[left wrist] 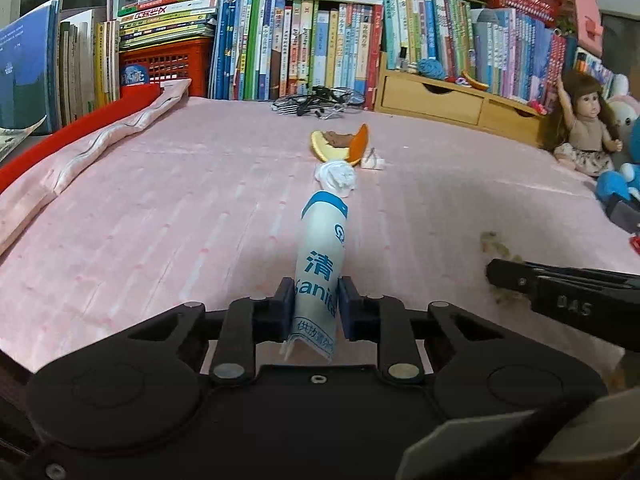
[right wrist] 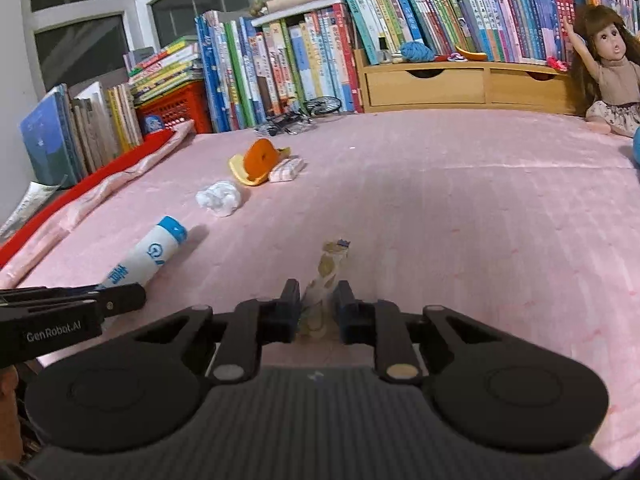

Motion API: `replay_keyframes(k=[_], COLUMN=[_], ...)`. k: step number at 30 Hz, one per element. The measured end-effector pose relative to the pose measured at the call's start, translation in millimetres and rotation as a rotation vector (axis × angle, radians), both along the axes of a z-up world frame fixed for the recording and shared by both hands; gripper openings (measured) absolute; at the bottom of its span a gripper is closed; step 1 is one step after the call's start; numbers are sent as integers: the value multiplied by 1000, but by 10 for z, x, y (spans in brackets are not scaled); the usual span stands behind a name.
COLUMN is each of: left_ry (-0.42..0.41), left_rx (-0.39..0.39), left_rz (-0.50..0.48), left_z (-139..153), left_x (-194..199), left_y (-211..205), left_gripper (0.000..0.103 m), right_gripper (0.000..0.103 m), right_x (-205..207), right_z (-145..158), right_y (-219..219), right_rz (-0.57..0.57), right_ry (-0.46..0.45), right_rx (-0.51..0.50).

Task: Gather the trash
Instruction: 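Carry white tube and brown wrapper toward the bed edge and trash bag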

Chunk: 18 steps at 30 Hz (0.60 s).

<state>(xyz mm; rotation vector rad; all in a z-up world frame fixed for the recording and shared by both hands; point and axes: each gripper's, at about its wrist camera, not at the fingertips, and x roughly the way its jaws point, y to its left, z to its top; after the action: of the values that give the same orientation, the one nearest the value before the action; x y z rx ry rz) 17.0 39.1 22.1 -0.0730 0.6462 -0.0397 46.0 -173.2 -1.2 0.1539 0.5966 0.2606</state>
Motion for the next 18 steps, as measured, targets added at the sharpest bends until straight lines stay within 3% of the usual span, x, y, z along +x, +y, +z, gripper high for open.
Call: replay_keyframes(k=[10, 18], left_ry=[-60, -46], left_rx=[-21, -42], left_rz=[-45, -113], left_z=[213, 316], left_x=[-451, -957], left_y=[-98, -50], left_gripper=[19, 18], right_gripper=[21, 21], right_x=[-354, -821], right_z=[173, 189], right_y=[-73, -192], right_rz=[48, 98], right_ry=[-60, -47], right_rx=[24, 59])
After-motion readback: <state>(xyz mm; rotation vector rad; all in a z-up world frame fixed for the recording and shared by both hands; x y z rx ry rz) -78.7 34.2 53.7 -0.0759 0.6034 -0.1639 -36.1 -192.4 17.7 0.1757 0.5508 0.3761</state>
